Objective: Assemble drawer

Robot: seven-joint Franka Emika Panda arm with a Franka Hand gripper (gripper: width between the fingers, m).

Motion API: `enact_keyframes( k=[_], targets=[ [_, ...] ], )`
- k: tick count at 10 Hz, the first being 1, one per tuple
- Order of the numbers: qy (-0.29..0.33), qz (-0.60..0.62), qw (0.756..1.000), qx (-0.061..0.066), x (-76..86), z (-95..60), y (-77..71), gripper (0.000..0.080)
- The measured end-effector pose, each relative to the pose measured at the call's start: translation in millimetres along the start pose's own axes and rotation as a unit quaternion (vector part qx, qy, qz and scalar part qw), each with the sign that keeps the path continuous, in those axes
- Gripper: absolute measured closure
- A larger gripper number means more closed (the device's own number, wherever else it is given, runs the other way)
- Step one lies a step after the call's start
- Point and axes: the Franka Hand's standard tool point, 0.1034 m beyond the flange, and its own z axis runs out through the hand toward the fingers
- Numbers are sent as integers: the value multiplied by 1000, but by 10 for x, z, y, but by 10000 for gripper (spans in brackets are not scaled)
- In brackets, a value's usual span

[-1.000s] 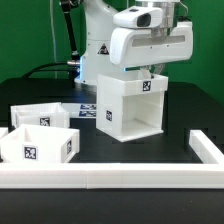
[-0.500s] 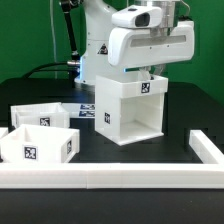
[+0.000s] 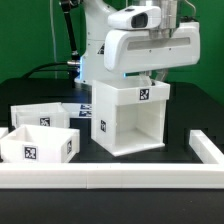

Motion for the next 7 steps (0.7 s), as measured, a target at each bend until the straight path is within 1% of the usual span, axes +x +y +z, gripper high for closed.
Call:
enact_keyframes(
  k=[2, 4, 5, 7],
  targets=[
    [15, 13, 1000, -2, 281, -5, 157, 762],
    [27, 28, 999, -4, 487, -8, 286, 762],
    [33, 51, 998, -3, 553, -14, 307, 762],
    [35, 98, 995, 1, 559, -21, 287, 762]
  ],
)
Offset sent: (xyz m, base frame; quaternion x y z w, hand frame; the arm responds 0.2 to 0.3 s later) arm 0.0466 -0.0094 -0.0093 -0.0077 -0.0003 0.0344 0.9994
